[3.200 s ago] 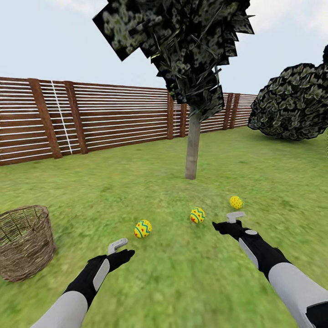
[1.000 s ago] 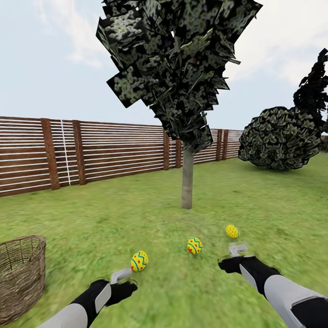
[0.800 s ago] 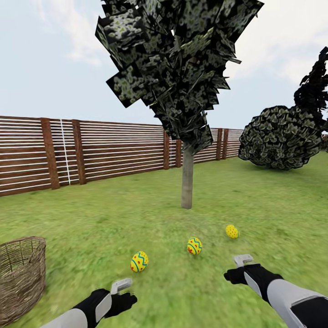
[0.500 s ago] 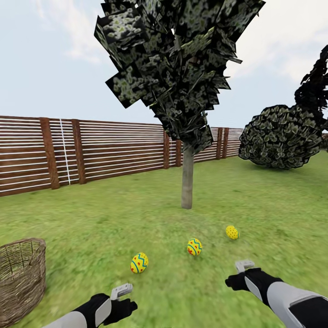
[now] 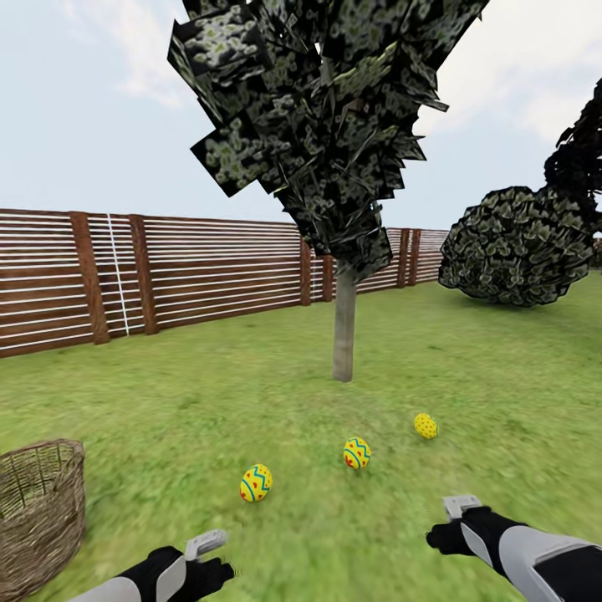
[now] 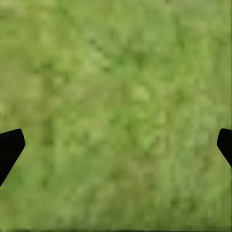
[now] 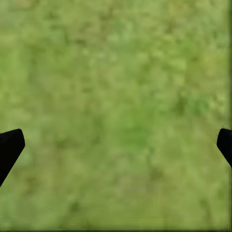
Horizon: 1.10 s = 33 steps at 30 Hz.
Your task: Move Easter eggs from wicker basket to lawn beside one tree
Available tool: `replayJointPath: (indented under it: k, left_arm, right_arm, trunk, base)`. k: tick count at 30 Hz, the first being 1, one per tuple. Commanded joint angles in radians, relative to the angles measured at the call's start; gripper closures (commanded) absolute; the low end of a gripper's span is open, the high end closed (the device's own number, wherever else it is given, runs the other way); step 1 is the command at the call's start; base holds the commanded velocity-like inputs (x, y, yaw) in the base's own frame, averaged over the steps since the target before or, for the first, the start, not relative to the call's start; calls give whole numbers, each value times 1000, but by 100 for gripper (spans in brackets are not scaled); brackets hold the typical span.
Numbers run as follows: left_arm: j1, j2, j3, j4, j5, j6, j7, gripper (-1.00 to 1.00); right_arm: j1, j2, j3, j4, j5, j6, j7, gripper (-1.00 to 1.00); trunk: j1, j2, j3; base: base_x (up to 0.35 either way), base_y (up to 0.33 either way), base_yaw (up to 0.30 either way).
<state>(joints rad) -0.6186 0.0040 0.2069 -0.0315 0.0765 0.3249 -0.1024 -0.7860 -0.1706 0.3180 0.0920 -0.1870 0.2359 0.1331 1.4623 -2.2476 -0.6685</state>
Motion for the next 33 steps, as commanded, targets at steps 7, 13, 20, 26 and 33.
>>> replayJointPath:
  k: [7,13,20,26,33]
  left_arm:
    - [4,87,2,12,8,9,-111,-100]
    - [7,101,2,46,8,-11,-123,-100]
    - [8,89,2,78,7,-61,-121,-100]
    - [8,87,2,85,8,-64,-116,-100]
    - [22,92,2,87,8,-76,-114,-100]
  right_arm:
    - [58,-18,8,5,-11,0,2,-100]
    - [75,-13,10,5,-8,5,5,-100]
    - [90,-10,10,5,-6,8,5,-100]
    - [95,-9,10,5,-5,9,6,-100]
    - [105,-9,10,5,-2,9,7,-100]
  trunk:
    - [-27,49,9]
    - [-50,91,18]
    - [-77,140,29]
    - [-100,182,37]
    - [-127,231,48]
  base:
    - [0,0,0]
    - [0,0,0]
    - [0,0,0]
    - [0,0,0]
    - [0,0,0]
